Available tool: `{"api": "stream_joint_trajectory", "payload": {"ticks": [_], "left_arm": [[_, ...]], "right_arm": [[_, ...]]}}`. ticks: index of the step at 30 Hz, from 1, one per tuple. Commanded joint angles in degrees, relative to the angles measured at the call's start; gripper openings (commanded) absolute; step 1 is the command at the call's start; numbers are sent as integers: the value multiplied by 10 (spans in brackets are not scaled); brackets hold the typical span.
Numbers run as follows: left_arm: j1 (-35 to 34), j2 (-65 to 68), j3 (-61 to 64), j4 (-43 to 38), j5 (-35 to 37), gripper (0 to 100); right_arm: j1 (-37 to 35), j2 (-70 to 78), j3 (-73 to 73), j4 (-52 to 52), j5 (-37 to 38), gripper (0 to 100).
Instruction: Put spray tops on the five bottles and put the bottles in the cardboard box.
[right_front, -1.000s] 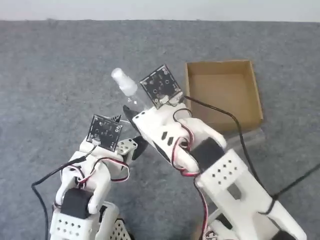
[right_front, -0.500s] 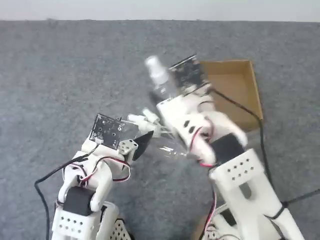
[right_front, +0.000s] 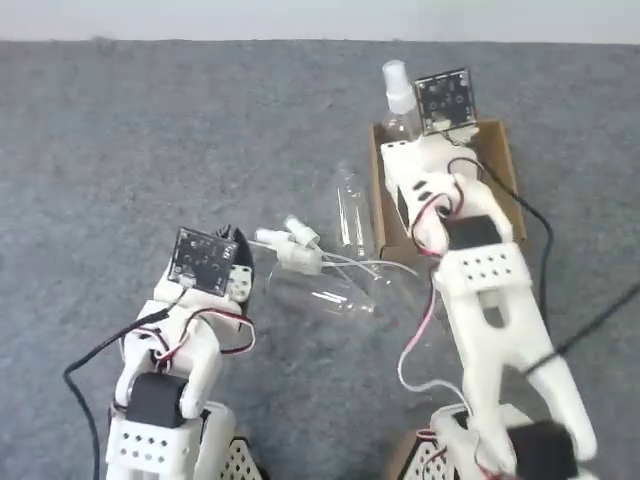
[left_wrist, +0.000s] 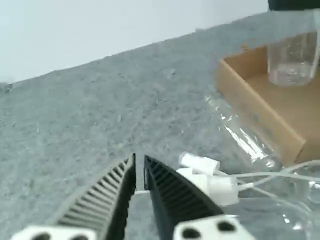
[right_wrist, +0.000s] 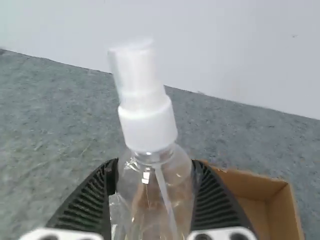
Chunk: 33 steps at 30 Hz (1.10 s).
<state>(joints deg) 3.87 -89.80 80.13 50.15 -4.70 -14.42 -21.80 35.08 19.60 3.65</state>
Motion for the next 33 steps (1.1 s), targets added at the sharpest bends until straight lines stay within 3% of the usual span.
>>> {"api": "stream_joint_trajectory", "payload": {"ticks": [1, 6, 11, 33], "left_arm": [[-13, -11, -4, -18, -4, 12], [-13, -11, -3, -18, -4, 12], [-13, -11, -3, -17, -4, 12], [-14, -11, 5, -18, -4, 13]], "right_arm": [[11, 48, -41, -89, 10, 6], [36, 125, -58, -164, 1, 6], [48, 188, -101, -182, -64, 6], [27, 358, -94, -367, -70, 6]]}}
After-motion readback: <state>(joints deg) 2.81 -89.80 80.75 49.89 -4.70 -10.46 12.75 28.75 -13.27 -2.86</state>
